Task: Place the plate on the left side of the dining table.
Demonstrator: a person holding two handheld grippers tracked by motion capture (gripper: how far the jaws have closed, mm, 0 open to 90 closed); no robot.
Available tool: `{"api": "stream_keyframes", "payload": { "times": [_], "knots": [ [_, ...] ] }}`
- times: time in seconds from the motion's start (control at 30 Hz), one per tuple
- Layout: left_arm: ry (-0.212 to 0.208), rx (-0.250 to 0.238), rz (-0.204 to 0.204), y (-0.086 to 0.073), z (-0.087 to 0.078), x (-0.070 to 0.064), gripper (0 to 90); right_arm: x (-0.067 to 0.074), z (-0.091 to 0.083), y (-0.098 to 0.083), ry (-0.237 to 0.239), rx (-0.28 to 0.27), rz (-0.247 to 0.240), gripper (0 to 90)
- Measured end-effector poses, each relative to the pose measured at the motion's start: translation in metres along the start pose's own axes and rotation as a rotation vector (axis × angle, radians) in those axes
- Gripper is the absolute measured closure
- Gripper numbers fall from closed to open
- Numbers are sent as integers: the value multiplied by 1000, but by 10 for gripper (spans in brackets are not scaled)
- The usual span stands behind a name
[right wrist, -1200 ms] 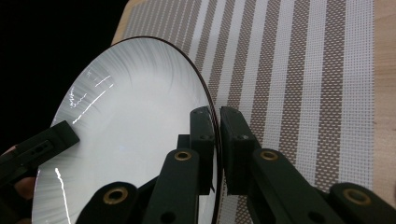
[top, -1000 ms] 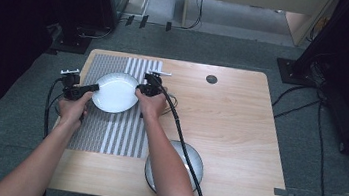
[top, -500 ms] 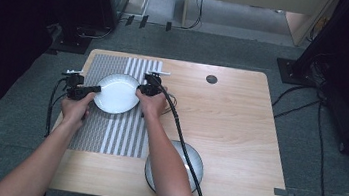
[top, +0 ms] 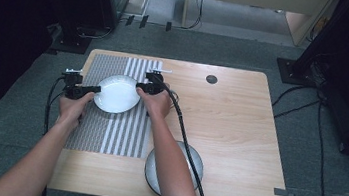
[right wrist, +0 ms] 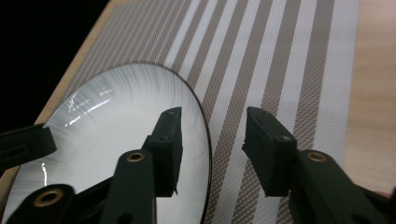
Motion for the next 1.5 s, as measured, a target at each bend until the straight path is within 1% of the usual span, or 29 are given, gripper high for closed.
{"api": "stream_keyframes", "payload": {
  "times": [0.1, 0.17, 0.2, 0.23, 0.27, 0.33, 0.4, 0.47, 0.5, 0.53, 0.57, 0.6, 0.67, 0.73, 0.83, 0.9, 0.97, 1.07, 1.1, 1.13, 1.2, 1.23, 1.3, 1.33, 1.4, 1.5],
  "knots": [
    [-23, -19, 4, 1, -8, 0, 459, -3, -9, 4, -21, -23, -65, 493],
    [-44, -33, 12, 1, -15, -2, 396, -5, -16, 6, -3, -41, -100, 460],
    [-50, -38, 17, 1, -17, -3, 364, -4, -21, 7, 4, -60, -123, 442],
    [-57, -47, 30, 1, -21, -6, 339, -4, -24, 7, 6, -77, -136, 432],
    [-61, -53, 39, 1, -23, -7, 314, -4, -29, 8, 11, -95, -147, 397],
    [-70, -64, 56, 0, -30, -13, 272, -3, -34, 8, 24, -97, -145, 350],
    [-77, -79, 72, 0, -36, -18, 233, -1, -40, 7, 37, -88, -162, 318],
    [-89, -96, 85, -2, -45, -24, 197, 2, -46, 6, 39, -42, -172, 293],
    [-86, -98, 101, -3, -48, -26, 187, 3, -50, 5, 34, -36, -175, 297],
    [-82, -100, 113, -5, -51, -28, 179, 4, -54, 4, 13, -33, -178, 297],
    [-82, -100, 113, -5, -51, -28, 162, 4, -58, 3, 8, -38, -187, 289],
    [-73, -85, 129, -7, -55, -31, 146, 4, -62, 2, 14, -48, -187, 279],
    [-61, -85, 133, -9, -58, -31, 143, 3, -69, 0, 33, -56, -186, 256],
    [-53, -102, 139, -12, -64, -32, 143, 1, -78, -2, 54, -68, -176, 255],
    [-84, -123, 127, -15, -73, -31, 142, -3, -89, -5, 73, -77, -178, 239],
    [-87, -130, 140, -18, -78, -32, 142, -6, -97, -7, 84, -81, -183, 230],
    [-83, -139, 156, -22, -82, -34, 142, -8, -103, -9, 86, -82, -184, 225],
    [-70, -140, 199, -29, -86, -37, 142, -13, -114, -14, 84, -86, -180, 220],
    [-82, -140, 203, -32, -89, -38, 142, -14, -117, -15, 84, -89, -178, 220],
    [-88, -136, 207, -34, -90, -39, 142, -16, -121, -17, 83, -91, -183, 218],
    [-101, -145, 209, -38, -95, -41, 143, -18, -128, -20, 79, -93, -193, 210],
    [-101, -145, 209, -38, -95, -41, 143, -18, -131, -21, 74, -94, -196, 210],
    [-113, -151, 218, -44, -101, -44, 144, -21, -137, -26, 66, -97, -210, 207],
    [-119, -152, 227, -47, -103, -46, 145, -22, -140, -28, 66, -95, -207, 206],
    [-126, -159, 226, -51, -107, -48, 145, -24, -146, -32, 68, -100, -211, 204],
    [-143, -168, 221, -56, -113, -52, 145, -25, -156, -37, 66, -105, -236, 202]
  ]
}}
Point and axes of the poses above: each handheld gripper's, and its own axes: z roughly forward along the jaws, y roughly out of its top, x roughly to its left, the point moved 2 cm from there along z, roughly forward along the jaws, and after that the axes turned 10 degrees about -z, right-handed, at the moved point
